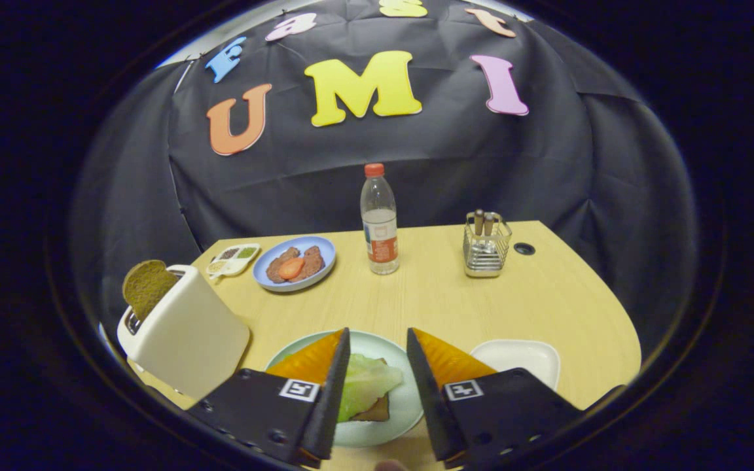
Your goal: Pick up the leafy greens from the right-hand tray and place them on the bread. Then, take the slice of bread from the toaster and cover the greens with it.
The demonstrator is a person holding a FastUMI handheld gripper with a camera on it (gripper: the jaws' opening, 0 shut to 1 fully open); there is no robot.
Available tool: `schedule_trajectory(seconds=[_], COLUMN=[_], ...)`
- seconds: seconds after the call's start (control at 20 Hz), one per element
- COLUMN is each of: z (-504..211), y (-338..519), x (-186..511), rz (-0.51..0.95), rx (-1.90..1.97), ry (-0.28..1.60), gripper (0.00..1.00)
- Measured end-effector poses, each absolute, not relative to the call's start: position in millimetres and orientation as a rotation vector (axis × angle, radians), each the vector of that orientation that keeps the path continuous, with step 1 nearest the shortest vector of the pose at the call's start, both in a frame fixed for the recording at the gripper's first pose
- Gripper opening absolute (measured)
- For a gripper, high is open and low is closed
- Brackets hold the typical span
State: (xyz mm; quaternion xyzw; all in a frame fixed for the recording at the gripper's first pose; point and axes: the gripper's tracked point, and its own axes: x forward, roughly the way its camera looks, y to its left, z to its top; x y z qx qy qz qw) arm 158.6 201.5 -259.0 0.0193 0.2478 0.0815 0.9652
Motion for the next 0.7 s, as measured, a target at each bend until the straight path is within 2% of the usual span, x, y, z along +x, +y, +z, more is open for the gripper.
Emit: schedule_trajectory(seconds=[0.15, 0.2, 0.25, 0.55, 0.7], z=[-217.8, -205.1, -191.8, -121.0, -112.0], y=[184.1, 179.3, 175.2, 168.2, 182.0], x=[150.7, 145.2, 139.2, 101.1, 79.5], rz=[0.130, 0.114, 0.099, 0.065, 0.057], rx=[-0.012, -0.023, -0.035, -0.050, -0.035], ry=[0.412, 0.393, 0.374, 0.286, 0.291], gripper=[0.91, 0.95, 0.97, 0.97, 0.97])
